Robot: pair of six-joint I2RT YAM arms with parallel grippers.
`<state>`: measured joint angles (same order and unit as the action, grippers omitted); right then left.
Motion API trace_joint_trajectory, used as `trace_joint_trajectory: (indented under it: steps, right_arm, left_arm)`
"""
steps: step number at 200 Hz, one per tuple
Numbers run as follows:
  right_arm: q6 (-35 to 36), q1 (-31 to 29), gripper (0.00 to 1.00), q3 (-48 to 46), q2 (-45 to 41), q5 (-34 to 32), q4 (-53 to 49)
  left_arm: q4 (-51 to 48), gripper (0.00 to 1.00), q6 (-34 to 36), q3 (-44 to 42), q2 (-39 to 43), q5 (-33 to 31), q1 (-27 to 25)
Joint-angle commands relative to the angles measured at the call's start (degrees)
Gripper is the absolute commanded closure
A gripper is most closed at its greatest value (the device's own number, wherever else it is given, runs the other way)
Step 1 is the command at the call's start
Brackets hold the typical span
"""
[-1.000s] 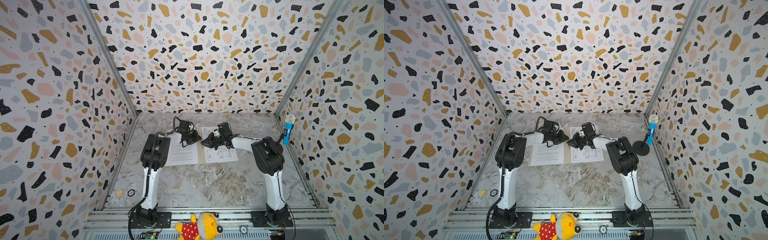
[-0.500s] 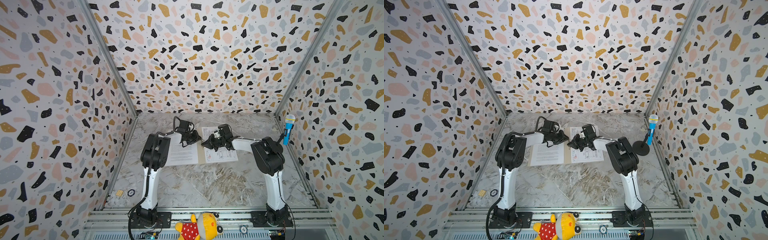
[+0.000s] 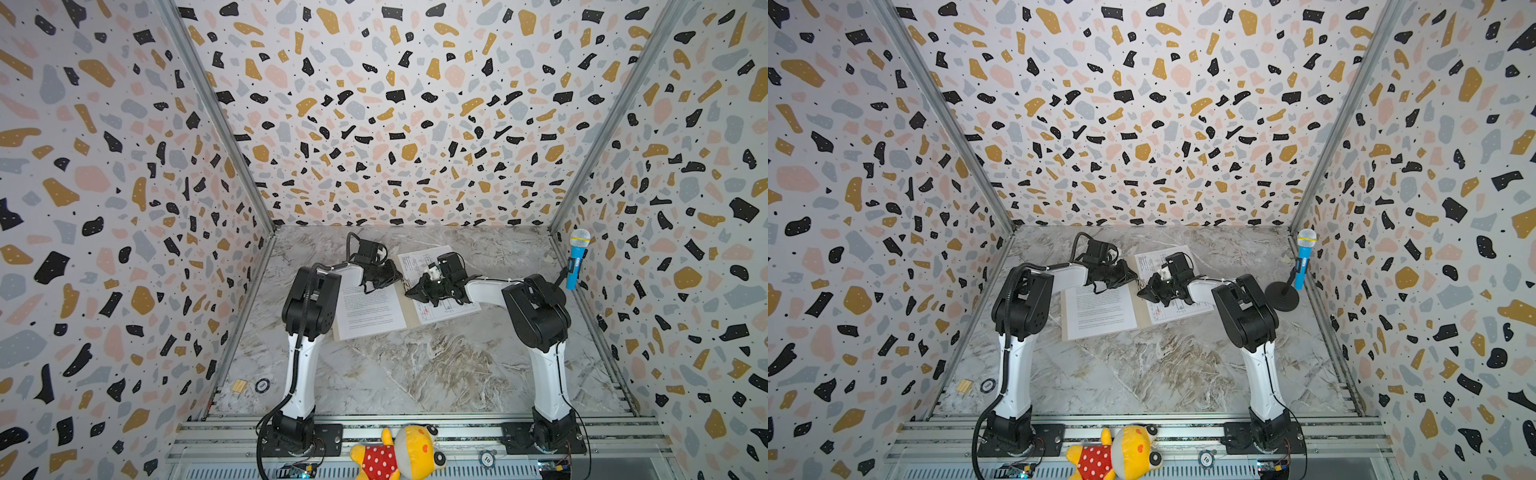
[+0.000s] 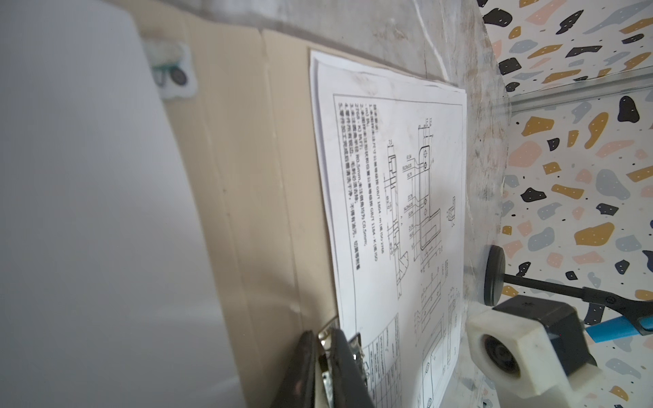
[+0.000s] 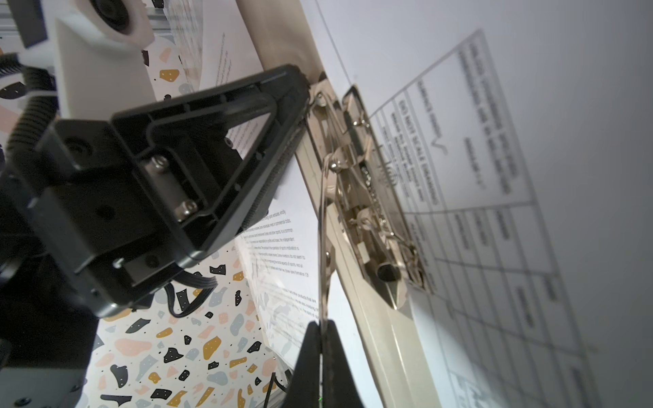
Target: Put the files into the folder
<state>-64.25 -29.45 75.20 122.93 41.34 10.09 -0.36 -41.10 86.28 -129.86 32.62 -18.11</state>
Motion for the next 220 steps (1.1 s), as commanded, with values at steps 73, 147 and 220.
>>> trace_joint_trajectory:
  steps: [73, 147, 220]
  right_arm:
    - [8.22, 2.12, 0.95, -4.7, -0.68, -2.62, -6.52]
    - [12.17, 3.42, 0.96, -5.22, 0.5, -3.55, -9.17]
    - [14.91, 4.45, 0.98, -5.1, 2.81, -4.07, -11.36]
  left_arm:
    - [-4.38, 0.86, 3.38, 2.53, -3.6, 0.2, -0.08]
    - [-7.55, 0.86, 5.86, 5.04, -5.14, -0.72, -0.13]
    - [-8.11, 0.88, 4.4, 7.19, -6.12, -0.12, -0.54]
